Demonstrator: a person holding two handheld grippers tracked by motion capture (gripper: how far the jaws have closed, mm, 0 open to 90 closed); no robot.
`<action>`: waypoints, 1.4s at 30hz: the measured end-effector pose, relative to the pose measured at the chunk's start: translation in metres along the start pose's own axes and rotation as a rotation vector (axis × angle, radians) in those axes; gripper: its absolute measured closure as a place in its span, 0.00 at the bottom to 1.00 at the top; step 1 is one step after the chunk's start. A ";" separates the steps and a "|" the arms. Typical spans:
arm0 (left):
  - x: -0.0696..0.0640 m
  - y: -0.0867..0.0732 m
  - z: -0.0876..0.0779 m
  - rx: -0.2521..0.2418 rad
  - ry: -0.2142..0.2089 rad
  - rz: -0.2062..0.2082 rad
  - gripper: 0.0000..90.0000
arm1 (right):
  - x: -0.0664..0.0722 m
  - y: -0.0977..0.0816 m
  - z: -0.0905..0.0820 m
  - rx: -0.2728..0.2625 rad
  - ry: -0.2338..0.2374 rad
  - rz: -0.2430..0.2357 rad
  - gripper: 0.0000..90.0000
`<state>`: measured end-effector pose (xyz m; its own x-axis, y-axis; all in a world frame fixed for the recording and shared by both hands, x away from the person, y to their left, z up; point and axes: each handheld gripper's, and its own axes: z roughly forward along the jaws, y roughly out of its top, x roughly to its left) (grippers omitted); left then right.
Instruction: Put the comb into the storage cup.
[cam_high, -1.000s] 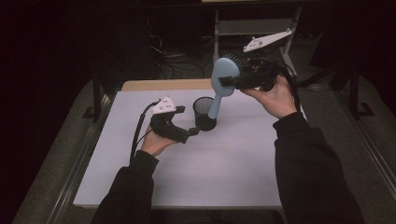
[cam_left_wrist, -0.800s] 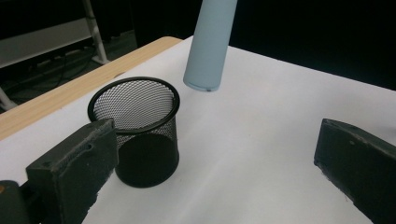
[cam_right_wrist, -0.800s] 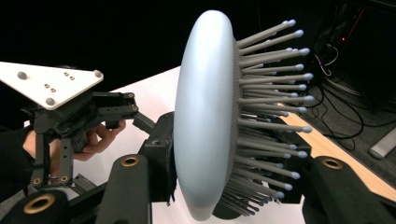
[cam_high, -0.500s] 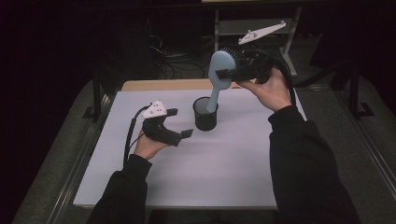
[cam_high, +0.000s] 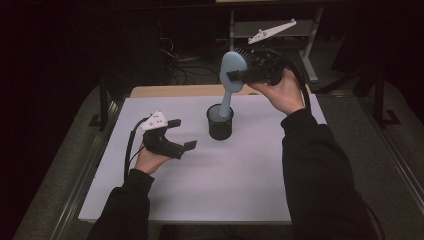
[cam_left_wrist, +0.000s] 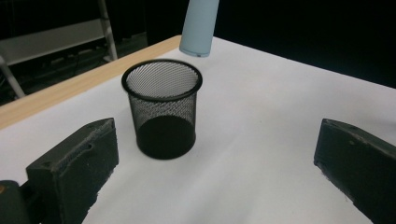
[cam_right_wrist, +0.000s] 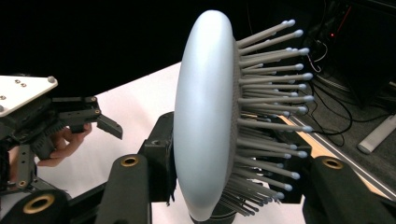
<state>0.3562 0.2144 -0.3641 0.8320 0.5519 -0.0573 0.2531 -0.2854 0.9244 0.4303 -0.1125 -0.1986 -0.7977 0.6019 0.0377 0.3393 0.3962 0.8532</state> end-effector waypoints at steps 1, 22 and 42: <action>0.001 -0.001 -0.002 -0.002 0.001 -0.001 0.00 | 0.000 0.000 0.001 0.003 -0.003 0.001 0.56; 0.017 -0.036 -0.039 -0.066 0.033 -0.048 0.00 | -0.016 -0.004 0.024 0.018 -0.033 0.025 0.56; 0.026 -0.067 -0.079 -0.115 0.101 -0.062 0.00 | -0.016 -0.009 0.052 0.049 -0.035 0.026 0.56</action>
<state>0.3221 0.3103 -0.3976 0.7612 0.6433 -0.0824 0.2388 -0.1599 0.9578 0.4660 -0.0900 -0.2342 -0.7706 0.6360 0.0401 0.3841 0.4133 0.8257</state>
